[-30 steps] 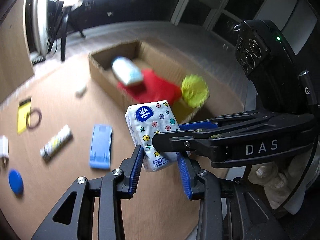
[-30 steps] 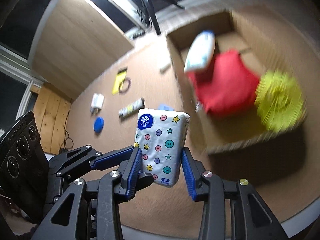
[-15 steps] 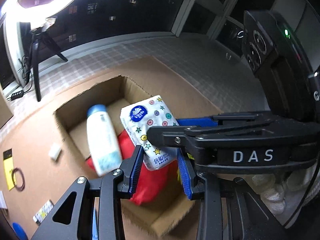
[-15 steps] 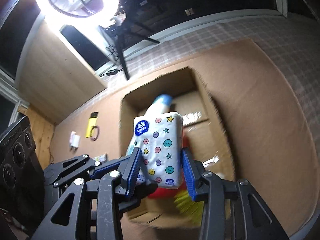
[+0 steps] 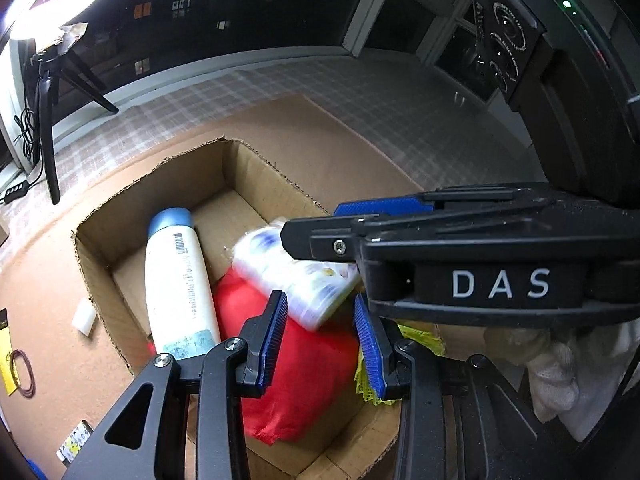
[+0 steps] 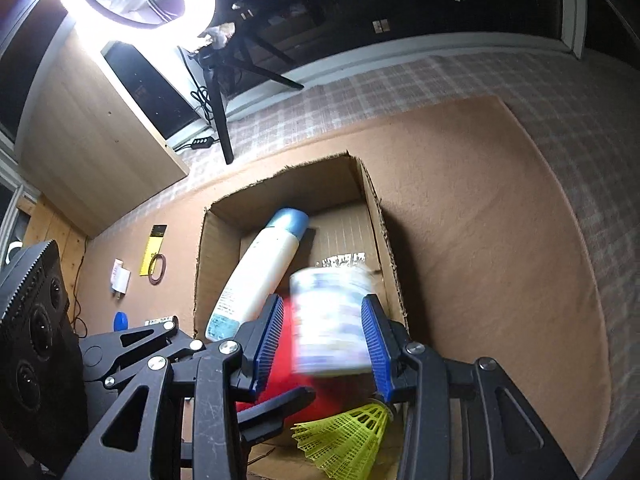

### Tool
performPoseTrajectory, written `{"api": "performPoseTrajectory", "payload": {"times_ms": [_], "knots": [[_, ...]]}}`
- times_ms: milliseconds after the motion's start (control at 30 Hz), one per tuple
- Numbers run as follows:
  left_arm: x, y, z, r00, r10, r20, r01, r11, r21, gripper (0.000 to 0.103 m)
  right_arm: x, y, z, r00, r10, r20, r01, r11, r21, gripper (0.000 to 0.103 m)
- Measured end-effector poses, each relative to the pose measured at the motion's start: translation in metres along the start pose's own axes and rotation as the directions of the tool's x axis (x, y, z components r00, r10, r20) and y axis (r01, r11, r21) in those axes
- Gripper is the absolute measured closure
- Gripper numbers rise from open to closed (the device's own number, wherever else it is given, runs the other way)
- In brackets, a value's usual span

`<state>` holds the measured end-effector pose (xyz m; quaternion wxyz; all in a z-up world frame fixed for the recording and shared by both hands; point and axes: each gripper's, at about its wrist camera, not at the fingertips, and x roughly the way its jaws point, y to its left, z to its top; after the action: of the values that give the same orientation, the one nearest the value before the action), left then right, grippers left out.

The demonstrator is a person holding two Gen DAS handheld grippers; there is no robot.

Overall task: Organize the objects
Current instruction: 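Lift the tissue pack with the right tool and release it into the box, then move the right tool to the blue phone stand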

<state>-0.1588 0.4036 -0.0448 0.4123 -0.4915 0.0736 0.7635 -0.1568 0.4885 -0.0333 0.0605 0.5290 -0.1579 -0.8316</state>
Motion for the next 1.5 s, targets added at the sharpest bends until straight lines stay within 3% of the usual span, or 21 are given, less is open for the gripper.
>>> {"api": "performPoseTrajectory", "payload": {"times_ms": [300,433,700,933,1233,1500], "knots": [[-0.035,0.007,-0.019,0.999,0.014,0.033,-0.014,1.000,-0.007,0.065,-0.015,0.008,-0.008,1.000,0.010,0.025,-0.011,1.000,0.015,0.065],[-0.061,0.024,-0.039,0.997,0.053,0.050,-0.052,0.998,-0.019,0.065,-0.027,0.021,-0.018,0.998,0.031,0.048,-0.032,0.999,0.015,0.065],[-0.131,0.094,-0.103,0.984,0.156,0.092,-0.138,0.975,-0.172,0.065,-0.036,0.058,-0.049,0.992,0.107,0.073,-0.108,0.994,0.017,0.065],[-0.156,0.141,-0.161,0.978,0.205,0.049,-0.183,0.942,-0.282,0.066,-0.018,0.109,-0.085,0.981,0.189,0.031,-0.189,0.982,0.002,0.065],[-0.128,0.133,-0.181,0.989,0.146,-0.018,-0.146,0.971,-0.188,0.066,0.037,0.148,-0.132,0.979,0.192,-0.067,-0.186,0.979,0.078,0.065],[-0.091,0.122,-0.179,0.993,0.084,-0.081,-0.092,0.991,-0.093,0.066,0.074,0.142,-0.142,0.987,0.131,-0.090,-0.109,0.970,0.218,0.065]]}}
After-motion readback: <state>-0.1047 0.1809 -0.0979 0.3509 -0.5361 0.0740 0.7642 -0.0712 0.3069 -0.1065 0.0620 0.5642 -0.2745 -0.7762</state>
